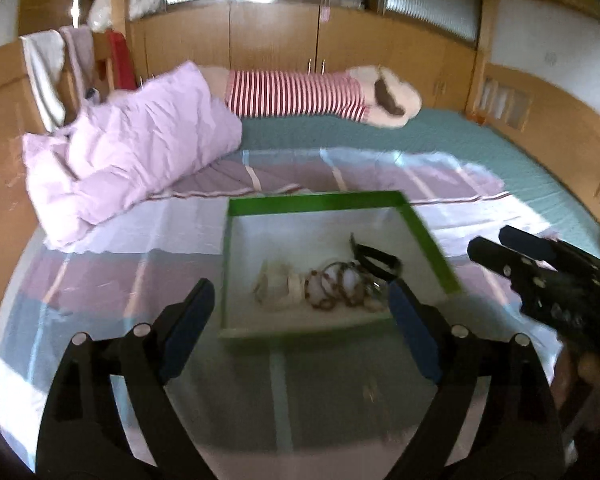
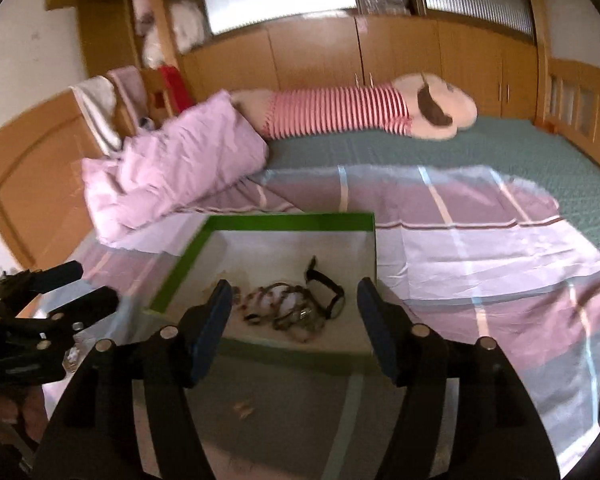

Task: Organize jewelry
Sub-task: 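Withdraw both grippers toward the round ring and flower brooch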

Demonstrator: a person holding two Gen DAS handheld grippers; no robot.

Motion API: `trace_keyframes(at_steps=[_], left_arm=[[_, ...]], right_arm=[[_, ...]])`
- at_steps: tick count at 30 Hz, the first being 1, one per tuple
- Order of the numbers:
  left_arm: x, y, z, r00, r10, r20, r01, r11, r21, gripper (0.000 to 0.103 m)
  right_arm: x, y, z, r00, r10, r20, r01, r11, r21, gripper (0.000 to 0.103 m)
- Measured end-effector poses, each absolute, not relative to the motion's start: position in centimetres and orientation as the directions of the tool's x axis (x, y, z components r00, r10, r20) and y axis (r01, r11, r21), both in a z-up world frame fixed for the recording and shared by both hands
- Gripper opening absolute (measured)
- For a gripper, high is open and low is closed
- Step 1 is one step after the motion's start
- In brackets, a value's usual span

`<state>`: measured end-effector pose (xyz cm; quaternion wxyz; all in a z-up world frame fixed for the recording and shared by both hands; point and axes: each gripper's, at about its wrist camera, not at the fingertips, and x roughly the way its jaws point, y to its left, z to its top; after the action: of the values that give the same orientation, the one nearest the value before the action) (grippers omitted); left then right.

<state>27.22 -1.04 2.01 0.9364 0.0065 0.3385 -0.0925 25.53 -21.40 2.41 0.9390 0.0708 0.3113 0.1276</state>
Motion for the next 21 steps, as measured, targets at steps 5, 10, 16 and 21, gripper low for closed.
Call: trace_keyframes(at_steps=[5,10,16,21], left_arm=[[17.2,1.5,3.2,0.777,-0.164,-0.607,0.169,0.984,-0.049,0.088],[11.8,2.3,0.7,0.743,-0.146,-0.653,0.111,0.989,-0.095,0.088],[9.0,1.2,-1.1,0.736,-0.142,-0.662,0.142,0.988,-0.054,0.088],[8.5,1.1,-1.8,0.720,-0.143,-0.679,0.142,0.988,-0.057,0.088]], right_arm=[[16.3,-20.6,1.3,0.741,0.325,-0.587,-0.220,0.944,0.244,0.064],[11.6,-18.0,-0.6,0.702,0.323,-0.635,-0.286,0.944,0.164,0.064],[10.1,-17.1,-0.7,0.687,0.335,-0.645,-0.327,0.935,0.138,0.064],[9.5,-17.0,-0.8,0.686,0.332,-0.647,-0.331,0.935,0.129,0.064]])
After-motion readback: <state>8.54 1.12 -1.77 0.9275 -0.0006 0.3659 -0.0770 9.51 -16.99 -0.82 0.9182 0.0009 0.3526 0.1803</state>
